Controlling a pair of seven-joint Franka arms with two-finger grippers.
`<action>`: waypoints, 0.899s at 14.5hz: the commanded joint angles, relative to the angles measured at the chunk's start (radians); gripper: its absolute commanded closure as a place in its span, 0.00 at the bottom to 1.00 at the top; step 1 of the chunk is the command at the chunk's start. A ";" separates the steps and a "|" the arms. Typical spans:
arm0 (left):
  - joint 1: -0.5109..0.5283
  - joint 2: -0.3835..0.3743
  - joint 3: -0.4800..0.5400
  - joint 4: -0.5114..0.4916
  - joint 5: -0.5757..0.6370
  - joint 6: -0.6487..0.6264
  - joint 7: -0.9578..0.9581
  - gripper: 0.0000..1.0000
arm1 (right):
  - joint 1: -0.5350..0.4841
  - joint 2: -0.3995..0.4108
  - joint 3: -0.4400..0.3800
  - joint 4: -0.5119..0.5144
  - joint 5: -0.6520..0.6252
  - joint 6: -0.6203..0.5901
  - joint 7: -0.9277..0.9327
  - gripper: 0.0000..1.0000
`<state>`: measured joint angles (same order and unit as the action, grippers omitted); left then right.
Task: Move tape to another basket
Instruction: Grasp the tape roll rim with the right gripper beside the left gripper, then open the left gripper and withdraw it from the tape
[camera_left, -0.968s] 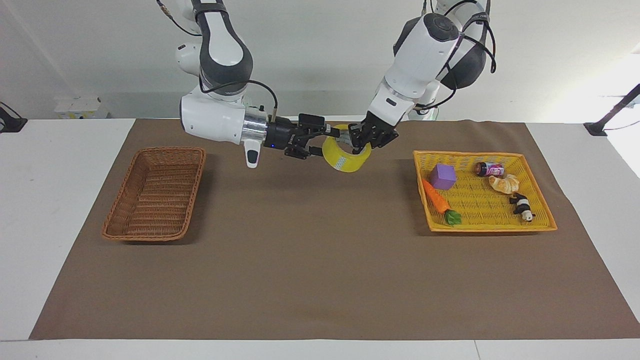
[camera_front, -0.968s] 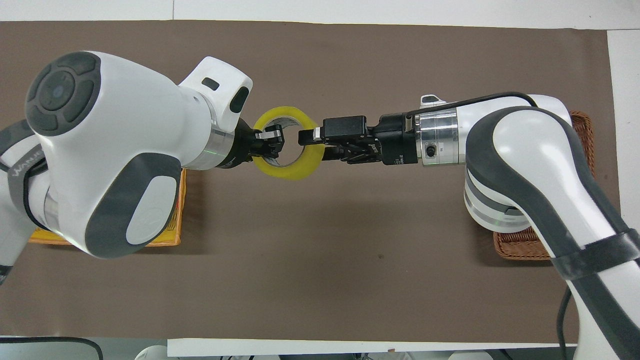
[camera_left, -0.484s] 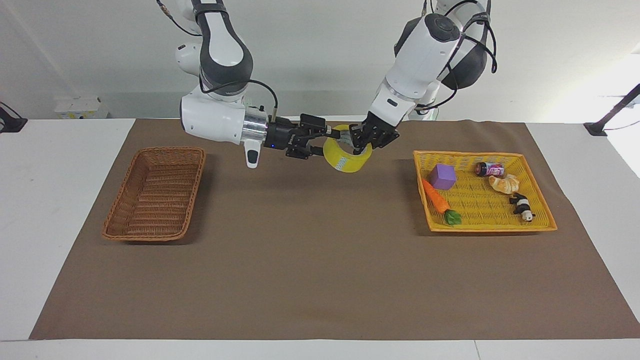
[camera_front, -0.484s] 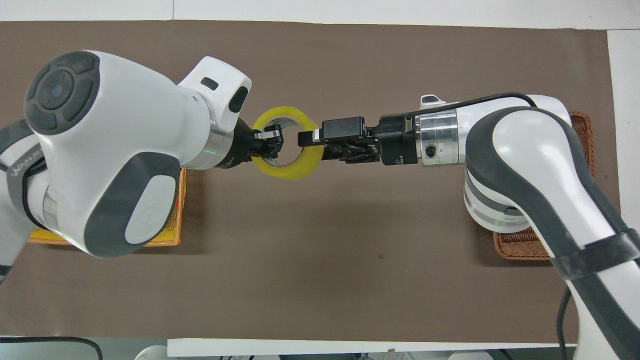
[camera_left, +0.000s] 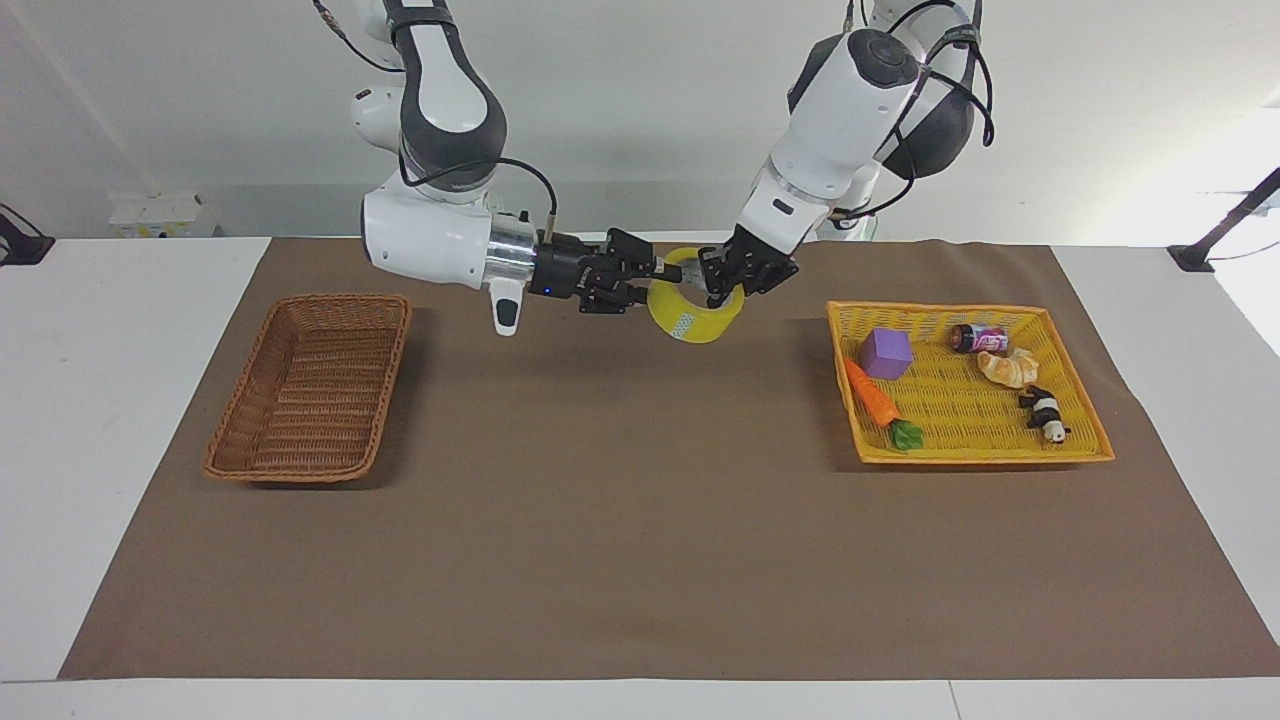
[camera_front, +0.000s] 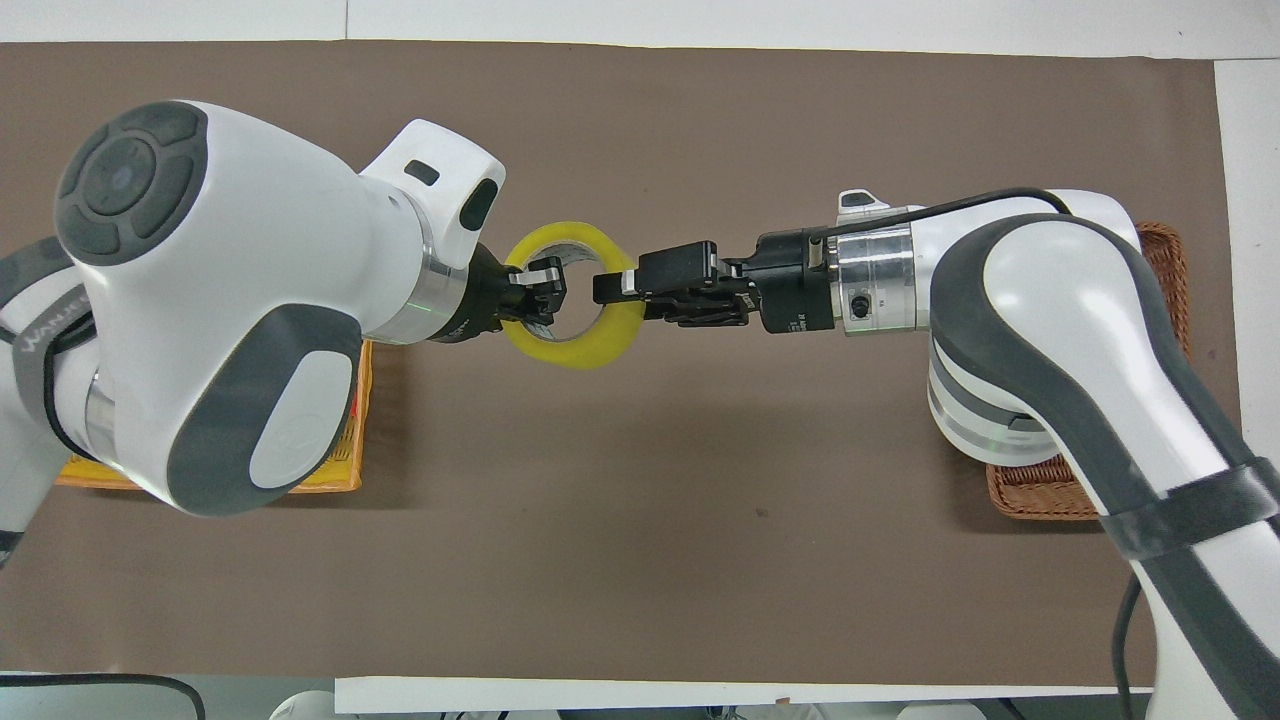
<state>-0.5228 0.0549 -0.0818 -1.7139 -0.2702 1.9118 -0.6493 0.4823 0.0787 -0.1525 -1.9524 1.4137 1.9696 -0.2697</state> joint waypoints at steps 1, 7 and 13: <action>-0.013 -0.024 0.008 0.000 -0.001 -0.036 -0.013 1.00 | -0.008 -0.019 0.002 -0.016 -0.004 -0.001 -0.022 1.00; -0.017 -0.040 0.008 0.016 0.019 -0.102 -0.065 0.00 | -0.008 -0.019 0.001 -0.017 -0.004 -0.006 -0.032 1.00; 0.039 -0.086 0.080 0.161 0.063 -0.337 -0.012 0.00 | -0.010 -0.019 0.001 -0.017 -0.006 -0.009 -0.036 1.00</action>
<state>-0.5066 -0.0198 -0.0307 -1.6216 -0.2206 1.6909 -0.6896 0.4801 0.0779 -0.1543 -1.9571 1.4133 1.9648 -0.2824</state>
